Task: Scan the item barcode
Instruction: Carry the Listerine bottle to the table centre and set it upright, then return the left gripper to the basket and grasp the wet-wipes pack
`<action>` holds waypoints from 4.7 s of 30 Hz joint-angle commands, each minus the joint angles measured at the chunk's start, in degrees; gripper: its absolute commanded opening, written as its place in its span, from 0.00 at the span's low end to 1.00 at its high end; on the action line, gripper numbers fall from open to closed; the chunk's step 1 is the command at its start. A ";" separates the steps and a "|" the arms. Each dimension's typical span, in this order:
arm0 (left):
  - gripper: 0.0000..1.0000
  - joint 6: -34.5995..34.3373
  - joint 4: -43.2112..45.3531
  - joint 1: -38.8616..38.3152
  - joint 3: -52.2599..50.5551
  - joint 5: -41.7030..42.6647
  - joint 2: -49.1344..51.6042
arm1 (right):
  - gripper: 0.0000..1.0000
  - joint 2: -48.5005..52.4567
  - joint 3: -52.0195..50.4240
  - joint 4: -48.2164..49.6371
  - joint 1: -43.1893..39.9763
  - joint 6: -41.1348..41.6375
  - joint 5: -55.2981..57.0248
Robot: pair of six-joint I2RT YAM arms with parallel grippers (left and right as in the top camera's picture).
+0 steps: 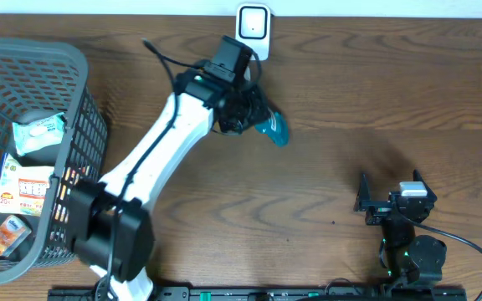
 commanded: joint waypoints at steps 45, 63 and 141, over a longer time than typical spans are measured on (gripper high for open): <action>0.98 16.48 -27.17 1.55 20.31 -28.55 -5.99 | 0.99 -0.28 -0.26 0.09 0.39 -0.50 -0.31; 0.98 -0.39 -39.56 47.69 30.12 -37.22 -15.56 | 0.99 -0.28 -0.24 0.11 0.39 -0.48 -0.31; 0.12 -8.81 15.98 47.98 -6.27 5.33 -42.66 | 0.99 -0.28 -0.26 0.11 0.39 -0.50 -0.31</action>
